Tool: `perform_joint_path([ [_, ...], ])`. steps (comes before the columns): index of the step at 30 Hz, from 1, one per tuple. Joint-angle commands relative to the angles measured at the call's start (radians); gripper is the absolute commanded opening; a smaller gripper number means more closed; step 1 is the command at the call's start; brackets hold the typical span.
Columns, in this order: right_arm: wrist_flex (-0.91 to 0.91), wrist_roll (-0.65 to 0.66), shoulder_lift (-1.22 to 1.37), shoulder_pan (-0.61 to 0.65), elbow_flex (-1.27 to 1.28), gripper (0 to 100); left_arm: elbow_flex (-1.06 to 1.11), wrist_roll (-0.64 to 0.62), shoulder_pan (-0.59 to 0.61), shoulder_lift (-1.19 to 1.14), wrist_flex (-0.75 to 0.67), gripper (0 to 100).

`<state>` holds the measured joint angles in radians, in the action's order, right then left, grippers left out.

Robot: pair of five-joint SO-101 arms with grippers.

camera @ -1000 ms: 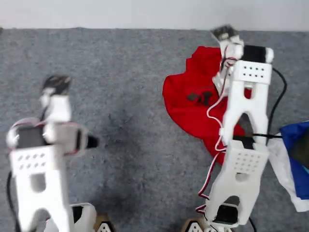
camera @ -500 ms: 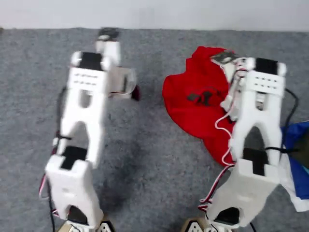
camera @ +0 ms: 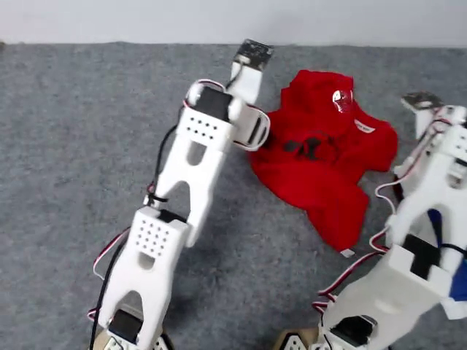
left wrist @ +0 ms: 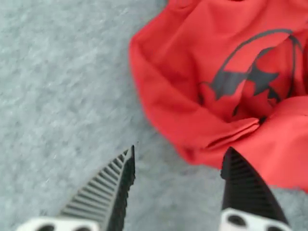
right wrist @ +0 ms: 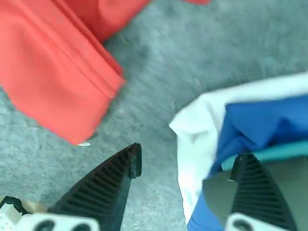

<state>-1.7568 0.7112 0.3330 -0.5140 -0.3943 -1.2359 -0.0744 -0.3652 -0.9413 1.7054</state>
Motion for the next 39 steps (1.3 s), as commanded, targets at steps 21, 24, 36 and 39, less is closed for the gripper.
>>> perform_joint_path([
  [21, -0.036, 0.005, -0.047, -0.079, 0.02, 31.0, -0.225, 0.015, 0.048, -0.215, 0.009, 1],
  [24, -0.036, 0.005, -0.047, -0.082, 0.057, 31.0, -0.249, 0.063, 0.129, -0.21, 0.005, 1],
  [36, -0.036, 0.008, -0.05, -0.081, 0.114, 31.0, -0.343, 0.132, 0.72, -0.221, -0.227, 1],
  [39, -0.036, 0.006, -0.05, -0.07, 0.114, 31.0, -0.344, 0.132, 0.71, -0.215, -0.147, 6],
])
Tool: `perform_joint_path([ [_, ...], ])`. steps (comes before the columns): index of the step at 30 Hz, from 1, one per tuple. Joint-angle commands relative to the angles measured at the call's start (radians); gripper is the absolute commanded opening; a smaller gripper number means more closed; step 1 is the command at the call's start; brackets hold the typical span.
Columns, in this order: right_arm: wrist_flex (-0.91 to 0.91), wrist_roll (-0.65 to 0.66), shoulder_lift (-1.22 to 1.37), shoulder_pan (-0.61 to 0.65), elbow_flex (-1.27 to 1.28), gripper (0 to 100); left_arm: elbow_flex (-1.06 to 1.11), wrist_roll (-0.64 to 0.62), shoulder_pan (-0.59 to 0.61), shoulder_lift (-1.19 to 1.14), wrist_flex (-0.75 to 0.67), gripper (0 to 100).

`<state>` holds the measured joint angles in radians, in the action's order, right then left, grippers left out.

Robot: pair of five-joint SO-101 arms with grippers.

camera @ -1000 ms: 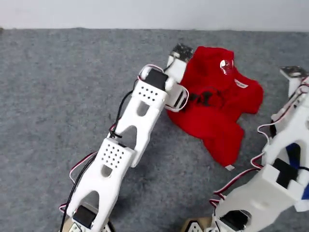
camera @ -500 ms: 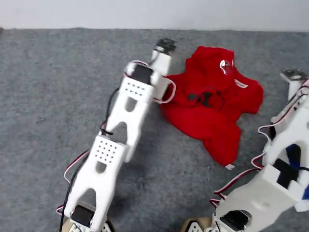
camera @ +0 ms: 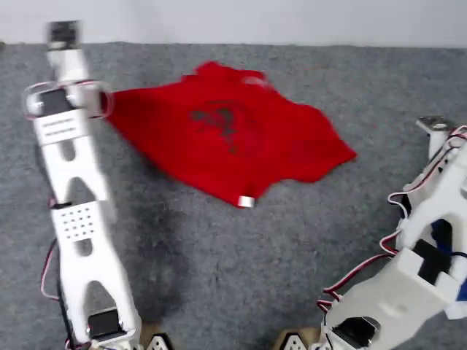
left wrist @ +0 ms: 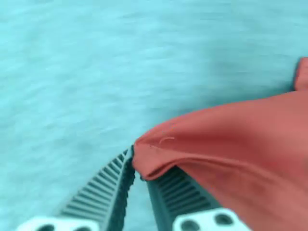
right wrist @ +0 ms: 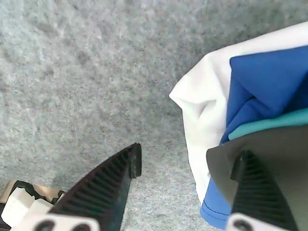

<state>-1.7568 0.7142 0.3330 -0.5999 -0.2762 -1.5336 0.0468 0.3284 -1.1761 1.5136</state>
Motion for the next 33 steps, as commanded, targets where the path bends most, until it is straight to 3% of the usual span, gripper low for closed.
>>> perform_joint_path([
  [1, -0.036, 0.003, -0.05, 0.021, -0.005, 31.0, -0.05, 0.011, 0.002, 0.023, 0.081, 10],
  [6, -0.036, 0.003, -0.053, 0.028, -0.008, 31.0, -0.047, 0.011, -0.046, 0.025, 0.245, 25],
  [15, -0.036, 0.003, -0.054, 0.028, -0.008, 31.0, -0.051, 0.008, -0.063, 0.081, 0.242, 27],
  [20, -0.036, 0.006, -0.053, 0.028, -0.008, 31.0, 0.002, -0.081, -0.215, 0.224, 0.245, 27],
  [28, -0.036, 0.006, -0.056, 0.027, -0.008, 31.0, 0.587, -0.095, -0.598, 0.471, 0.244, 27],
  [33, -0.036, 0.003, -0.056, 0.027, -0.005, 31.0, 0.88, -0.1, -0.706, 0.517, 0.238, 27],
])
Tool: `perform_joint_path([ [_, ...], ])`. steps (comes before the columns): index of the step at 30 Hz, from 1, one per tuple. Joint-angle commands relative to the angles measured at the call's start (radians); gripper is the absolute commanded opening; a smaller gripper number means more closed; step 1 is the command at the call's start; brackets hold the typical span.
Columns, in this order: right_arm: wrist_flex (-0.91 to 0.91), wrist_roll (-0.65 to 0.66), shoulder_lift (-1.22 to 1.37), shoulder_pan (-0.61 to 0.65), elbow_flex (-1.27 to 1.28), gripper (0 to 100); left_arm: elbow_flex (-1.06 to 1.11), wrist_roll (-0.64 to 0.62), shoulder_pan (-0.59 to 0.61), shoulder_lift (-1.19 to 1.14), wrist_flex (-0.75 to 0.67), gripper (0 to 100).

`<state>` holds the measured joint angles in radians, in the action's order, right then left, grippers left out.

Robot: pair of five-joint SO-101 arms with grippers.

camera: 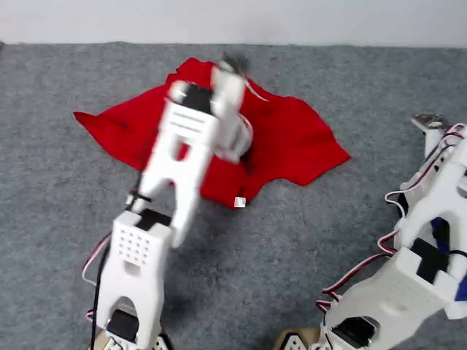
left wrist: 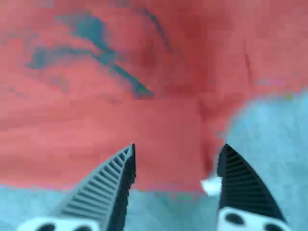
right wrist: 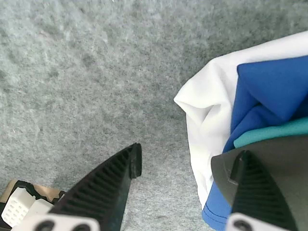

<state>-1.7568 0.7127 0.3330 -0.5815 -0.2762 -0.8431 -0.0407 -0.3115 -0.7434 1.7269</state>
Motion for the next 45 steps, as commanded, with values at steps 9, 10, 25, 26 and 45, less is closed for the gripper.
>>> perform_joint_path([
  [9, -0.036, 0.003, -0.05, 0.008, -0.005, 31.0, 0.242, -0.009, -0.068, 0.084, -0.094, 23],
  [10, -0.036, 0.003, -0.05, 0.008, -0.005, 31.0, 0.243, -0.006, -0.069, 0.083, -0.115, 20],
  [25, -0.038, 0.003, -0.05, 0.007, -0.005, 31.0, 0.297, -0.008, -0.057, -0.032, -0.052, 1],
  [26, -0.038, 0.003, -0.05, 0.008, -0.005, 31.0, 0.297, -0.021, -0.049, -0.017, -0.041, 1],
  [45, -0.036, 0.0, -0.048, 0.331, -0.005, 31.0, 0.605, -0.015, 0.574, 0.292, 0.031, 1],
])
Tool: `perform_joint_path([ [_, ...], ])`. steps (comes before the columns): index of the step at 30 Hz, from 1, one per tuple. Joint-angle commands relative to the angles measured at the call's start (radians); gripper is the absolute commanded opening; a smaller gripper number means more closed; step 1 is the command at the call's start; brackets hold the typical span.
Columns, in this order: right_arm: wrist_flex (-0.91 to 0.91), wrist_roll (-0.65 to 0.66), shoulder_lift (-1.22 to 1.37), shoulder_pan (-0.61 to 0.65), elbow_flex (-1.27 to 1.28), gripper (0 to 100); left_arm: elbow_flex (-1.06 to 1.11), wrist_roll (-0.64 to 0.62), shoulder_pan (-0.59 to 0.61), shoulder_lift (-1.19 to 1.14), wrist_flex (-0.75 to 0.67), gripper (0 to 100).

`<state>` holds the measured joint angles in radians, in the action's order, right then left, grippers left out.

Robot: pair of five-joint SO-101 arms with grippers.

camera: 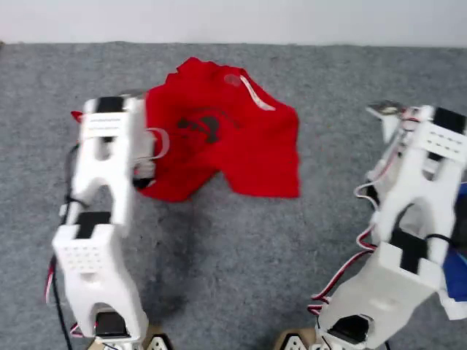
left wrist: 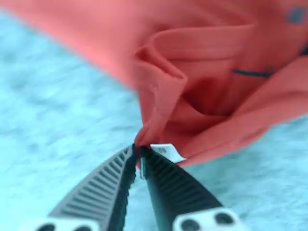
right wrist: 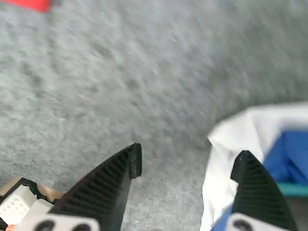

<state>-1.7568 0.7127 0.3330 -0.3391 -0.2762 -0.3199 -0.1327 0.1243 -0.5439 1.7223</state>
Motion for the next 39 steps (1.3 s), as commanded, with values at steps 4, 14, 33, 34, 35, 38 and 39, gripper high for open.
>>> perform_joint_path([
  [4, -0.016, -0.055, -0.047, 0.252, -0.003, 31.3, 0.191, 0.157, 0.229, 0.112, 0.035, 1],
  [14, -0.036, 0.1, -0.044, 0.707, 0.112, 31.3, 0.366, 0.176, 0.258, 0.112, 0.035, 1],
  [33, 0.288, 0.091, 0.122, 0.685, 0.21, 18.6, 0.372, 0.176, 0.259, 0.112, 0.035, 1],
  [34, 0.305, 0.094, 0.131, 0.685, 0.21, 14.0, 0.372, 0.176, 0.259, 0.112, 0.035, 1],
  [35, 0.315, 0.094, 0.14, 0.685, 0.21, 9.2, 0.372, 0.176, 0.259, 0.112, 0.035, 1],
  [38, 0.337, 0.094, 0.168, 0.68, 0.21, 0.8, 0.372, 0.176, 0.259, 0.112, 0.035, 1],
  [39, 0.338, 0.094, 0.179, 0.668, 0.21, 2.4, 0.372, 0.176, 0.259, 0.112, 0.035, 1],
])
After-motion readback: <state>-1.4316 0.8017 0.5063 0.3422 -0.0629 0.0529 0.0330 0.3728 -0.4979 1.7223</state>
